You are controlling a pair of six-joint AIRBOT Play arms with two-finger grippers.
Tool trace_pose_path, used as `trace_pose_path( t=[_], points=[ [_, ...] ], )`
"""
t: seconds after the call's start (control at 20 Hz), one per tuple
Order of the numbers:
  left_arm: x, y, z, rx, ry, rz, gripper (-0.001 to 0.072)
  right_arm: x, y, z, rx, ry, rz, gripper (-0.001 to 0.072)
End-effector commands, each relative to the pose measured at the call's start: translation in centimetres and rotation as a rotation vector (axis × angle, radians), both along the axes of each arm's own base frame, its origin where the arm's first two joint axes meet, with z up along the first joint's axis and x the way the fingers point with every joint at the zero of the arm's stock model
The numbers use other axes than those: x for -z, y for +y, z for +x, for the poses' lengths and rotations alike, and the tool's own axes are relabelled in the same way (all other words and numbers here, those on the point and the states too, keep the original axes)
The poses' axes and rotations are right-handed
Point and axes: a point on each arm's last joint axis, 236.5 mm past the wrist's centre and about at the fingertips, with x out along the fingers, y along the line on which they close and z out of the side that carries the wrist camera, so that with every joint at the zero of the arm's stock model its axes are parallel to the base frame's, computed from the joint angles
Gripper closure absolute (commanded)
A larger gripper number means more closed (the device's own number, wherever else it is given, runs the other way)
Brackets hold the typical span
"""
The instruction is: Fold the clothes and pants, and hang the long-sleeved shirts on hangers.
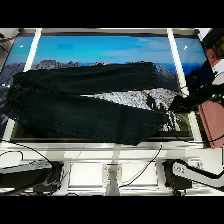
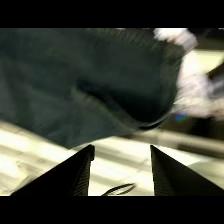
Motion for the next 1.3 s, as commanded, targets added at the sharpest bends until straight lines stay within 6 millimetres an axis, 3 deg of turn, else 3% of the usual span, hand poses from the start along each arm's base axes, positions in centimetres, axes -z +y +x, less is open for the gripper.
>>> trace_pose_path(
  t=[0.0,0.25,0.55,0.7,0.75,0.9,1.0,1.25],
  points=[
    [2.9,-0.8,-0.4,0.008,0.045,-0.09,0.0068,2.6,3.2,-2.7,0.171,0.163,0.123,0.0297],
    [5.8,-1.6,-0.5,0.023,0.095,-0.161,0.0068,4.4,5.9,-2.8,0.242,0.221,0.098,0.0297],
    [6.2,-1.7,-0.2,0.029,0.099,-0.165,0.0068,6.8,8.2,-2.1,0.287,0.282,0.048,0.0297],
    [6.2,-1.7,-0.2,0.029,0.098,-0.165,0.0068,8.5,6.6,-2.8,0.26,0.305,-0.031,0.0297],
    [6.2,-1.7,-0.2,0.029,0.099,-0.165,0.0068,9.0,5.6,-2.2,0.244,0.264,-0.062,0.0298],
    [6.2,-1.7,-0.2,0.028,0.097,-0.162,0.0068,9.0,2.2,2.0,0.032,-0.004,-0.174,0.0298],
    [6.2,-1.7,-0.2,0.028,0.097,-0.162,0.0068,8.5,-0.7,4.0,0.031,-0.074,-0.266,0.0299],
    [6.2,-1.7,-0.2,0.028,0.097,-0.163,0.0068,8.6,-4.4,3.7,0.059,-0.085,-0.214,0.0298]
  ],
)
